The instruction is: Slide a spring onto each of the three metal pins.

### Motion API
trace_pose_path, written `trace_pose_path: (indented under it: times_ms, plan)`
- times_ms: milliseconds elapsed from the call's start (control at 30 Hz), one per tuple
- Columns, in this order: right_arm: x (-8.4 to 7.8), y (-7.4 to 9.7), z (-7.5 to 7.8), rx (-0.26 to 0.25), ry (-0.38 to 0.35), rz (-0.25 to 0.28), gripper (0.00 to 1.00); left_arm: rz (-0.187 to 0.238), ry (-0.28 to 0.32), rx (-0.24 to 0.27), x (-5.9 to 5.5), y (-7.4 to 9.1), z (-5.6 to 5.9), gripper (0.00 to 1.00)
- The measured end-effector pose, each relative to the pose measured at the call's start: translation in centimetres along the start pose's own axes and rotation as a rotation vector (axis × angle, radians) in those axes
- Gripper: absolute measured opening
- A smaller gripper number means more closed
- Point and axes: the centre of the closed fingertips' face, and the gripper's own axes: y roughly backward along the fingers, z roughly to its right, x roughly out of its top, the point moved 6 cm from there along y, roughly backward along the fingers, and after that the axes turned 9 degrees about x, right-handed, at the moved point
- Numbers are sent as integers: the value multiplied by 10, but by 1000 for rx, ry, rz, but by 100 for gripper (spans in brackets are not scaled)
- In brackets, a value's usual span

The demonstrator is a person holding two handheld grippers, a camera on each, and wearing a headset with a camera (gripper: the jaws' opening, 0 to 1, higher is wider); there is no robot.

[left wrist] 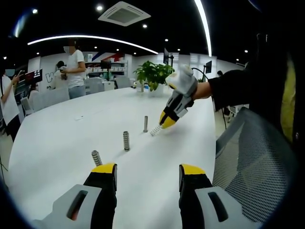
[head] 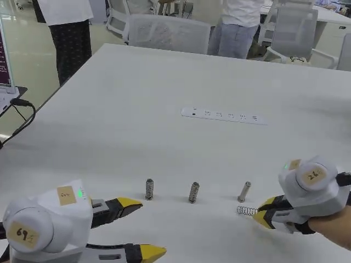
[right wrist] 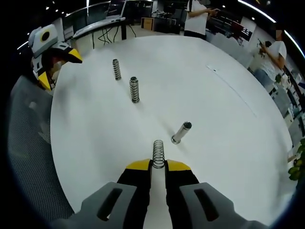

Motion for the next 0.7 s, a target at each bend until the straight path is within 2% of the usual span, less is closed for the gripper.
trace_pose_path:
  times_ms: [700]
  plan:
    - [11, 6, 2, 28, 28, -52, 9, 7, 8, 4, -1, 0, 0, 47]
